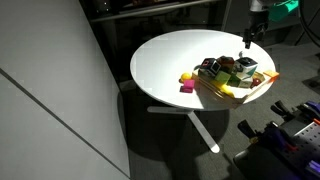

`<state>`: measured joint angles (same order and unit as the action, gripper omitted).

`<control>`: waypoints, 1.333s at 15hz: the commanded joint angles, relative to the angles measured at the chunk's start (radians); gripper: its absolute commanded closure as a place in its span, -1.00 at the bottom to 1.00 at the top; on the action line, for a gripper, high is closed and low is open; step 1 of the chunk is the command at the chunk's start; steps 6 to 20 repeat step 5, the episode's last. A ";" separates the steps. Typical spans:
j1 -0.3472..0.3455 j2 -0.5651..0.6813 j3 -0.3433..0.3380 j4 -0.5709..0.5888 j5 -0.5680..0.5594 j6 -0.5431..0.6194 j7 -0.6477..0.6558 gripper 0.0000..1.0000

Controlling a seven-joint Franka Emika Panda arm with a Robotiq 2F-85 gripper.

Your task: Put the purple object in the box

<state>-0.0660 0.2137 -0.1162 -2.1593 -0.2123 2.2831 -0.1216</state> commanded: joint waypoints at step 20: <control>-0.010 0.063 -0.004 -0.039 -0.015 0.065 0.057 -1.00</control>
